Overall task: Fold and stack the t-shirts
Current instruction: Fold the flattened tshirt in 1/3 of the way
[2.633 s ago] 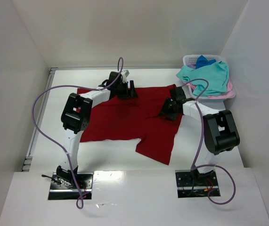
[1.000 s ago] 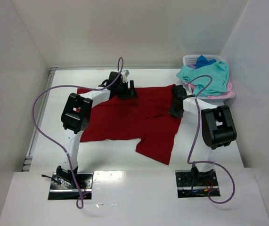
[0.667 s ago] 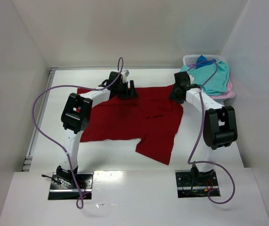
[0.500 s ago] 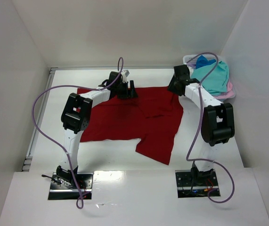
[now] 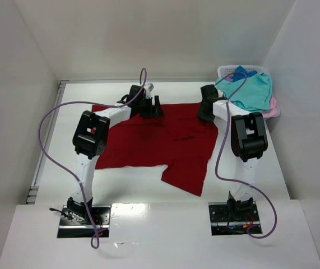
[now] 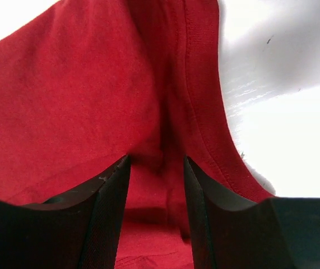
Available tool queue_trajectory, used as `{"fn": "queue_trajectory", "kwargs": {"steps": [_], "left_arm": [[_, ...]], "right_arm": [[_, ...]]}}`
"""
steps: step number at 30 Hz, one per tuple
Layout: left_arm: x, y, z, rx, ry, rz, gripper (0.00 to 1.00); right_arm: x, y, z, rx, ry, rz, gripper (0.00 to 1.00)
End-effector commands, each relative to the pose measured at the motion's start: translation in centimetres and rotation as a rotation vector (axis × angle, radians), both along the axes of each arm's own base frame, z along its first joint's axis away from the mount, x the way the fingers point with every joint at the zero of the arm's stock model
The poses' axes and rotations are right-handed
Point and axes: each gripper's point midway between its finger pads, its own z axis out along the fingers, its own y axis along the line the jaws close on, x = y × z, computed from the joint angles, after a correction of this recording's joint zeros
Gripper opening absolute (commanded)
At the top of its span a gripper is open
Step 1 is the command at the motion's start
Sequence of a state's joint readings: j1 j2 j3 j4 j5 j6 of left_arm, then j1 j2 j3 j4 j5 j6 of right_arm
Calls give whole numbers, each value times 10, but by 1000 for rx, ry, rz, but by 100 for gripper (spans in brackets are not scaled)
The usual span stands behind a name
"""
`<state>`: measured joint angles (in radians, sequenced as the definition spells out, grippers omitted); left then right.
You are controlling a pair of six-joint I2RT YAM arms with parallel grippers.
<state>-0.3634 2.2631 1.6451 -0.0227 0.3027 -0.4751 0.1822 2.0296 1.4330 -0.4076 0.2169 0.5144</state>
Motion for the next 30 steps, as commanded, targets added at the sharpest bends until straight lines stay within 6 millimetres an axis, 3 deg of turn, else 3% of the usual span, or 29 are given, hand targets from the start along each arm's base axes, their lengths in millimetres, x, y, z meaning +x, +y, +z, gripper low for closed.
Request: {"fn": "queue_trajectory", "kwargs": {"steps": [1,2,5,7,10,16,24,28,30], "left_arm": [[-9,19,-38,68,85,25,84],[-9,19,-38,68,85,25,84],[-9,19,-38,68,85,25,84],[-9,19,-38,68,85,25,84],[-9,19,-38,68,85,25,84],[-10,27,-43,80,100,41,84],[-10,27,-43,80,101,41,85],[-10,27,-43,85,96,35,85],[-12,26,-39,79,98,28,85]], "right_arm": [[21,-6,14,-29,-67,-11,49],[21,-6,14,-29,-67,-11,49],[24,-6,10,-29,-67,-11,33],[24,-9,5,-48,-60,-23,17],[23,-12,0,-64,-49,-21,0],[22,-26,5,-130,-60,-56,0],[13,-59,10,-168,-55,-110,0],[17,-57,20,-154,-82,-106,0],[20,-46,25,-106,-100,-66,14]]}}
